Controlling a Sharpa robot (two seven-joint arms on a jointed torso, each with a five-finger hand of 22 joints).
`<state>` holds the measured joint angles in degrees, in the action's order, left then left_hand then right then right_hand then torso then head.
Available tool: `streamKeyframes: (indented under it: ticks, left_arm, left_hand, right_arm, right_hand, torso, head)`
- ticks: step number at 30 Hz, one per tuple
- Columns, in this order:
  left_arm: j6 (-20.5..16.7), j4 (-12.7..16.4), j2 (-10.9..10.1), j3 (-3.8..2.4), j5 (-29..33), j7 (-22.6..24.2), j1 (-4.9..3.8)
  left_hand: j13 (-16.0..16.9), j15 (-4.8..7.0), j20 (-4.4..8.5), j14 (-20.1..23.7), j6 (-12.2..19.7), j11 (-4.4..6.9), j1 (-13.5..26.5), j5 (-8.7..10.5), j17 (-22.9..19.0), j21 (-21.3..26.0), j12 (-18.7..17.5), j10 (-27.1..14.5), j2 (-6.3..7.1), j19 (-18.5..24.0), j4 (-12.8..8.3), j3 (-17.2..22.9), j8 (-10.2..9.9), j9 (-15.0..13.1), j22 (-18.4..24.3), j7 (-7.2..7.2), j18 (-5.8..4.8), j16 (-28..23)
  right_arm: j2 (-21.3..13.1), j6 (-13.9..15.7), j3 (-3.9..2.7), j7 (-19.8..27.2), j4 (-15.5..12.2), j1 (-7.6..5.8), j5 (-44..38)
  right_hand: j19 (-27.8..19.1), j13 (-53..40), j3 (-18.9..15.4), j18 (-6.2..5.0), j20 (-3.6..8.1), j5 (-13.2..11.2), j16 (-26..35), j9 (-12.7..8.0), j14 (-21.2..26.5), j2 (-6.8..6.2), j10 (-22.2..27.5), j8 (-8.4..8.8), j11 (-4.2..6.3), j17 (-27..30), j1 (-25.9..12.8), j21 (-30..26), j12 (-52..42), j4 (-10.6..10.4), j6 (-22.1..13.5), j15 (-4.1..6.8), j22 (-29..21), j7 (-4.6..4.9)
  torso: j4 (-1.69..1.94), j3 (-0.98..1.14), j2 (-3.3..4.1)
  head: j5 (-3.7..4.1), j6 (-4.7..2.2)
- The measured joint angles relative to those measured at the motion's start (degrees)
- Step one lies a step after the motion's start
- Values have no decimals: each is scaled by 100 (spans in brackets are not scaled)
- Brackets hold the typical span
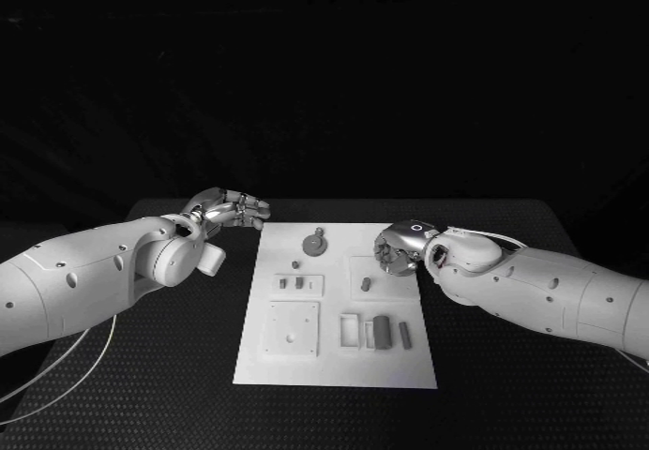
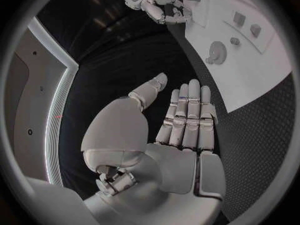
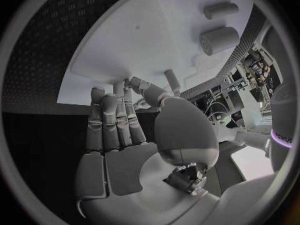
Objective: Assemble the parts on the task board
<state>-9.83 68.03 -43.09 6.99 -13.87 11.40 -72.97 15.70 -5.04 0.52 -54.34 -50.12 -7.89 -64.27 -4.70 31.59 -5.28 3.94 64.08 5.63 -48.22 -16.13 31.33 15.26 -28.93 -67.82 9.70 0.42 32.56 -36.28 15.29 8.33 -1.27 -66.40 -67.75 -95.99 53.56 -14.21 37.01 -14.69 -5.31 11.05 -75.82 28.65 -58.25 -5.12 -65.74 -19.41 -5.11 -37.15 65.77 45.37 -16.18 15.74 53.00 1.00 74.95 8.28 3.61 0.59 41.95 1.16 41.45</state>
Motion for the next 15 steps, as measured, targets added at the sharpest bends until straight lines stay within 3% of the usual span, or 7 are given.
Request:
streamKeyframes:
  ticks: [9, 15]
  left_arm:
    - [0, -9, -6, 0, 2, -9, 0]
    - [-7, -9, -6, 0, 3, -12, 0]
  left_hand:
    - [-13, 0, 0, 0, 0, 0, 0, 0, 13, 23, 0, 0, 0, 0, 0, 0, 0, 5, 5, 0, 0, 0]
    - [-19, 0, 0, 0, 0, 0, 0, 0, 19, 23, 0, 0, 0, 0, 0, 0, 0, 5, 5, 0, 0, 0]
  right_arm:
    - [-9, 96, 28, -170, -93, 18, -272]
    - [-13, 140, 36, -248, -131, 29, -417]
  right_hand:
    - [0, 4, 0, 2, 0, 0, 0, -14, -2, -77, -2, 0, -1, 6, -15, -22, 54, 0, 0, 1, -1, 0]
    - [19, 6, 48, 2, 18, 0, 0, -14, -3, -33, -14, 0, 12, 6, 29, -22, 55, 48, 47, -1, -1, -7]
  torso:
    - [-2, 1, 1]
    - [-2, 0, 1]
  head:
    - [-3, 27]
    - [1, 30]
